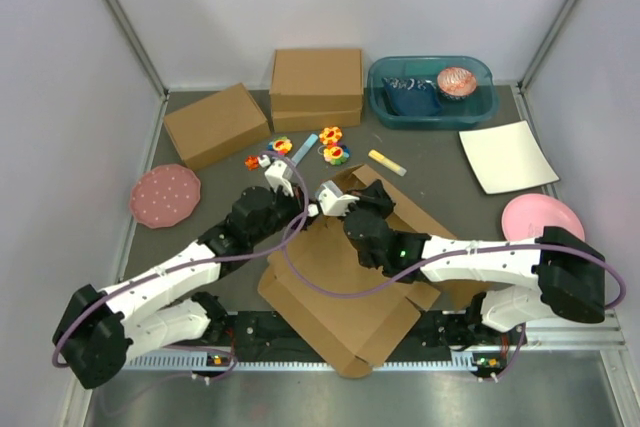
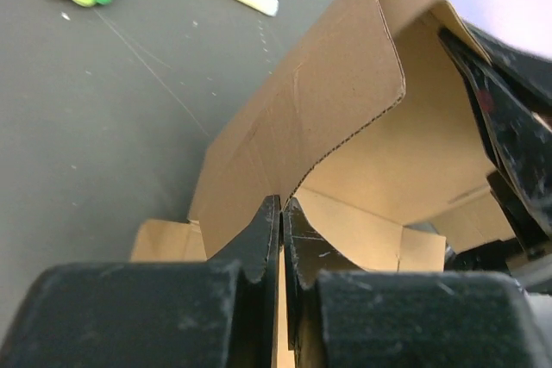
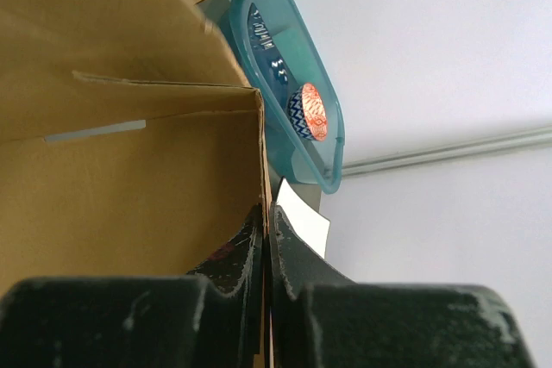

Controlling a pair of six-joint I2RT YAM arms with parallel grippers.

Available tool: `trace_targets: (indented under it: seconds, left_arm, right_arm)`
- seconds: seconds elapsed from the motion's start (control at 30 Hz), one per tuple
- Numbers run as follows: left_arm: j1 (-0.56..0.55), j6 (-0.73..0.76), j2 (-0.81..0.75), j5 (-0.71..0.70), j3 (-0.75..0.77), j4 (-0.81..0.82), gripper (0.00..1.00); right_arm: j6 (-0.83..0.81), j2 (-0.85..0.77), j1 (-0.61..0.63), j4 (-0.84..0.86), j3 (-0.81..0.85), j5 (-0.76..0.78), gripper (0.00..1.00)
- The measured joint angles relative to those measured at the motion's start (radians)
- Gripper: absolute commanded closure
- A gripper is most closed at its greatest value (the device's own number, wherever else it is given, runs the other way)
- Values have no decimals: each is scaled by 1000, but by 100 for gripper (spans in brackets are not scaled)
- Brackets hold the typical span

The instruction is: Fold the paper box

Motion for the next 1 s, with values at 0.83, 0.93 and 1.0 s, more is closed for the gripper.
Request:
trace_targets:
  seconds: [0.83,0.93,1.0]
  left_arm:
    - [-148,0,-15,-112,-311,401,100]
    - [-150,8,1,-122,-322,435,100]
    - [-152,14,11,-129,-330,460,100]
  right_arm:
    - [231,-139,28,-349,2,-97,58]
    - [239,-163,28,-391,2,-98,56]
    - [240,-175,28,-414,2,-100,56]
